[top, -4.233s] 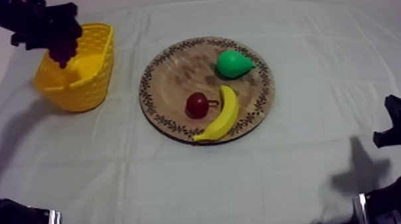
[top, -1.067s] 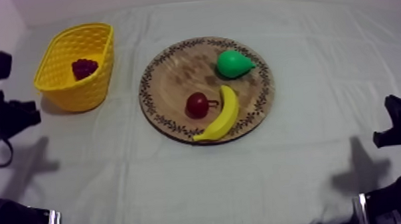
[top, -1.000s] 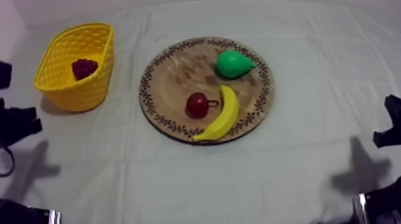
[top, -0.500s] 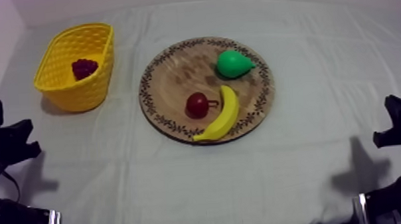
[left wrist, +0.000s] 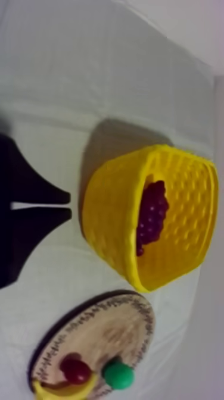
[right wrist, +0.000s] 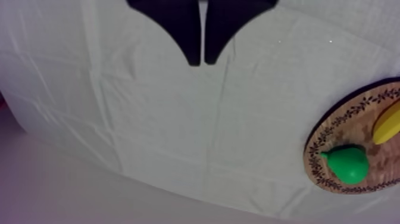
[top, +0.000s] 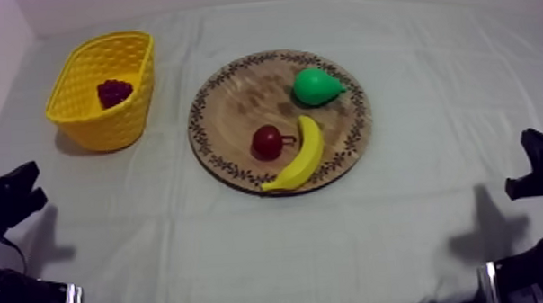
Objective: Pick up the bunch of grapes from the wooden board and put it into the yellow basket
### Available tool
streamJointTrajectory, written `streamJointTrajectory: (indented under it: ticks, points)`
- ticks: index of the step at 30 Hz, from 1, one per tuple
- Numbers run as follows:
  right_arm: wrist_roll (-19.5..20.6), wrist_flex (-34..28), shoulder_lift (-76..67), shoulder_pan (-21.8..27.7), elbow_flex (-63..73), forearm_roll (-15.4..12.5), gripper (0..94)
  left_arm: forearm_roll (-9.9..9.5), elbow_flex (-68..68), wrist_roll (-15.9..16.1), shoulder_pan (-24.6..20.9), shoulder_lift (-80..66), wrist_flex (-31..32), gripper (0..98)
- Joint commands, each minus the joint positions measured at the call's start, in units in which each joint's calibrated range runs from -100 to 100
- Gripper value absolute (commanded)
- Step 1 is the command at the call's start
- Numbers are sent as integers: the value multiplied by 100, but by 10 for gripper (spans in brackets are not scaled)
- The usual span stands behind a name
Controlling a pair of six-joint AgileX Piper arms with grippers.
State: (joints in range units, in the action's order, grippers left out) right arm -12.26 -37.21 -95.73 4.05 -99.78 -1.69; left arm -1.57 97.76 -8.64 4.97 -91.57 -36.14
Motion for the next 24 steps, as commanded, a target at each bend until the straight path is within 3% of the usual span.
streamJointTrajectory:
  ticks: [1, 24]
  points:
    - [-2, 3, -2, 1, 1, 1, 5, -5, -4, -227, -1, -148, -16, 0]
    - [-2, 3, -2, 1, 1, 1, 5, -21, 123, -227, -91, -843, 73, 0]
